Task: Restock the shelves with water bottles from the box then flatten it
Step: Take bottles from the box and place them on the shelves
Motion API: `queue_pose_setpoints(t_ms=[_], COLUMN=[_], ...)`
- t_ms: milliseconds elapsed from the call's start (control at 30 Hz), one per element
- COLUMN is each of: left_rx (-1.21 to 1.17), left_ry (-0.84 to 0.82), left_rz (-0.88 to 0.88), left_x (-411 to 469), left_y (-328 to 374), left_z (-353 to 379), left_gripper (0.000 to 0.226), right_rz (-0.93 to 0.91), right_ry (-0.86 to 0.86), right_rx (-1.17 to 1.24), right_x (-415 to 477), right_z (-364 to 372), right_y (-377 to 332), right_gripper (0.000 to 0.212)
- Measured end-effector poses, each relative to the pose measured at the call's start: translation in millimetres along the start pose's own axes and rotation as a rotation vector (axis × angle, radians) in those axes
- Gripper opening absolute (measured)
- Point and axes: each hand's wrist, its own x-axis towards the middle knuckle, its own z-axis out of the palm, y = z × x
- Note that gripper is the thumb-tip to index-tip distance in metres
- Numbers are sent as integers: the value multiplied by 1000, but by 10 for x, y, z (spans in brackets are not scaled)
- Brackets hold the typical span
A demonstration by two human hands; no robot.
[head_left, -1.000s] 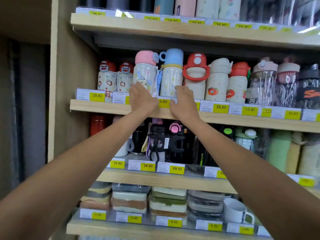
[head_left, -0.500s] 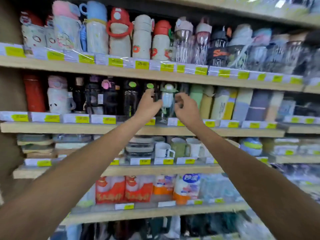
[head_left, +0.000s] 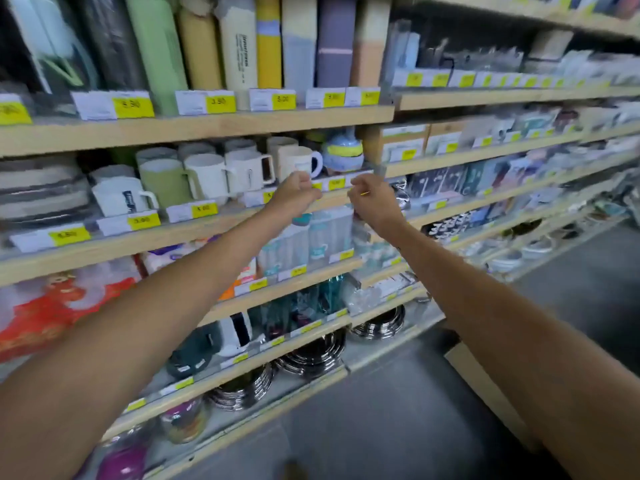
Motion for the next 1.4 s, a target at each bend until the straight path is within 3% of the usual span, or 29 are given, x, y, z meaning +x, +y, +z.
queue_pose_setpoints(t_ms=[100, 200, 333, 467, 567, 767, 1000, 1200, 1333, 1400], left_rx=[39, 65, 92, 140, 183, 256, 303, 387, 376, 355], left_ry=[-164, -325, -502, -736, -836, -1086, -1244, -1278, -1286, -1305], left_rz=[-38, -77, -113, -134, -125, -174, -112, -209, -263, -264], left_x=[306, 681, 1109, 1381, 1537, 1552, 1549, 1525, 1540, 1553], left_y=[-238, -465, -653, -799, -874, -841, -544, -247, -128, -106], left_z=[803, 1717, 2704, 3666, 4270, 5636, 7297, 8884, 9700, 10044], left_gripper=[45, 22, 43, 32, 27, 50, 39, 51, 22, 27], right_rz=[122, 293, 511, 776, 832, 1019, 1163, 1287, 1308, 1333], right_ry=[7, 12, 15, 28, 82, 218, 312, 323, 292, 300], right_rx=[-31, -69, -75, -46, -76, -73, -31, 45, 16, 6], right_x=[67, 177, 284, 216, 132, -134, -314, -347, -331, -324], right_z=[-263, -530, -748, -1002, -1223, -1870, -2740, -3868, -4599, -4930], right_y=[774, 1634, 2544, 3483, 3967, 4838, 5961, 7166, 7790, 8086], right_gripper=[18, 23, 28, 21, 18, 24, 25, 28, 31, 34])
